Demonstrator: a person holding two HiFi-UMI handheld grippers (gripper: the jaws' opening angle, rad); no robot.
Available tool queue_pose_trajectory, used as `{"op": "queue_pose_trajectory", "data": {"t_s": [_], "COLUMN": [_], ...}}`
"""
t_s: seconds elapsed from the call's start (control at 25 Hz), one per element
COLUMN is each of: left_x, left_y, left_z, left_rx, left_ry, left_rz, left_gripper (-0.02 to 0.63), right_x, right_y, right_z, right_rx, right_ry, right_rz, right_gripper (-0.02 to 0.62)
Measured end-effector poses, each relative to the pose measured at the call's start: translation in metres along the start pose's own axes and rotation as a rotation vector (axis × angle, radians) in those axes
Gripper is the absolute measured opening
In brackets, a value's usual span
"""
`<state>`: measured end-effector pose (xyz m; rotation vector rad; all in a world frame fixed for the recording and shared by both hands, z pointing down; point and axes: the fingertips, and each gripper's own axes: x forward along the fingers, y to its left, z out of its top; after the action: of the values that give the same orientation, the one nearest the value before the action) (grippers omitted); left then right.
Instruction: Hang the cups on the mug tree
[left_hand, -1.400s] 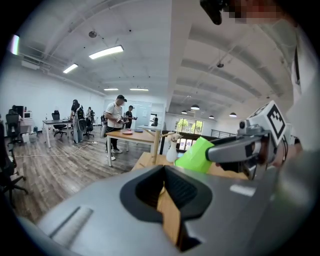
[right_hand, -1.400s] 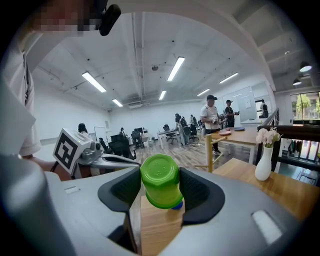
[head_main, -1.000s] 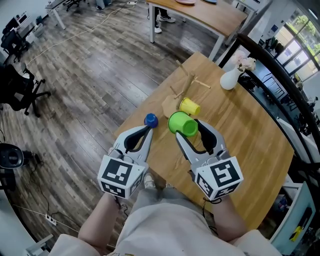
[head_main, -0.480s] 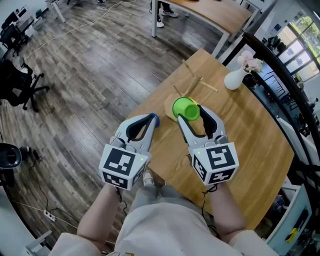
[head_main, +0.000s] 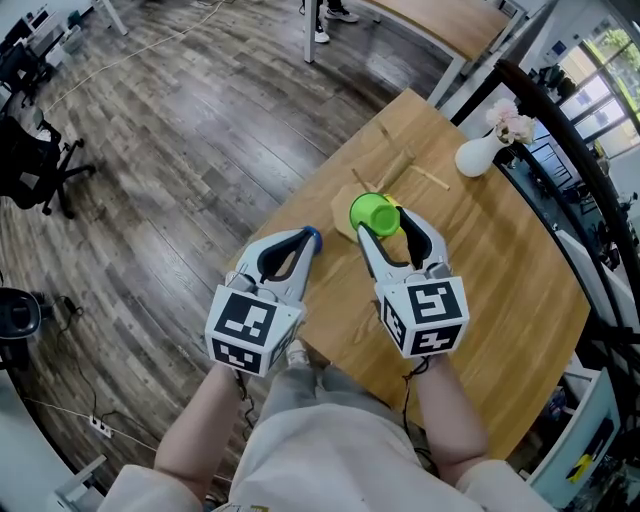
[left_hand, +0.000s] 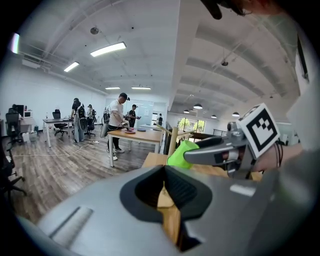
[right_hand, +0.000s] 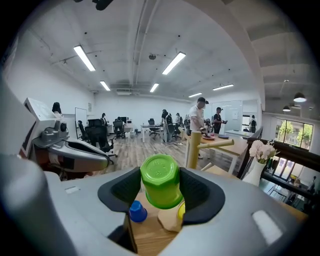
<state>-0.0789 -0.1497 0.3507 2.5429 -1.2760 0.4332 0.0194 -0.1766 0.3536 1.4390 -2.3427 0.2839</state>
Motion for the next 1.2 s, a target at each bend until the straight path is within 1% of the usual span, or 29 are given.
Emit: {"op": "queue_pose_trajectory", "data": {"t_s": [0.44,0.8,0.88,1.0,1.2], "left_x": [0.015,0.013,0.014,0.015,0.008], "left_y": [0.009,0.02,0.02,0.016,0.014], "left_z": [-0.026,-0.041,-0.043,-0.045,-0.042], "left_rx": [-0.017,-0.041,-0.04,-0.038,-0.025], "left_ry": [0.055,0.083,0.085,0.091,0.088], "left_rz": [-0.015,0.005,0.005,0.005,0.012], "left_gripper": [0.002,0.002,0.002,0.002,0.002], "right_x": [0.027,0.037,0.039,0.037,0.024], "right_y": [-0.002,-0.007,-0.005,-0.004,0.0], "right_z": [-0.025,-0.036,-0.037,-0.035,-0.026], "right_rx": [-0.052,-0.049,-0.041,-0.015,0.016], "right_ry": [0.063,0.085,0.082,0.068,0.039], "right_rz": [-0.028,-0.063,-0.056,-0.036,-0.01], "right_gripper": [0.247,0.257,0.276,0.287,0.287]}}
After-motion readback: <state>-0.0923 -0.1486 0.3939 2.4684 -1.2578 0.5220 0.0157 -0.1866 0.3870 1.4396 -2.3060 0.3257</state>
